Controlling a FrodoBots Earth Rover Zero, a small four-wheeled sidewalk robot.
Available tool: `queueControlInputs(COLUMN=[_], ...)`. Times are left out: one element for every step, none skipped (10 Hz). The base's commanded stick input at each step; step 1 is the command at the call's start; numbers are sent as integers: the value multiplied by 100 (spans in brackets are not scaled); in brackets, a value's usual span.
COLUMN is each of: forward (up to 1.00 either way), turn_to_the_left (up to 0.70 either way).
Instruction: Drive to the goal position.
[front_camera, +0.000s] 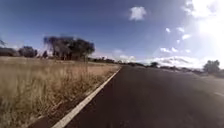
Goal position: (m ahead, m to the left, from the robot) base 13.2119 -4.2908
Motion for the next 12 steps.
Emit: queueControlInputs(forward=[45, 45, 45, 45, 45, 45, 45, 45, 45, 45, 45, 45], turn_to_the_left=[0, -27, -27, -27, -27, 0, 0, 0, 0, 0, 0, 0])
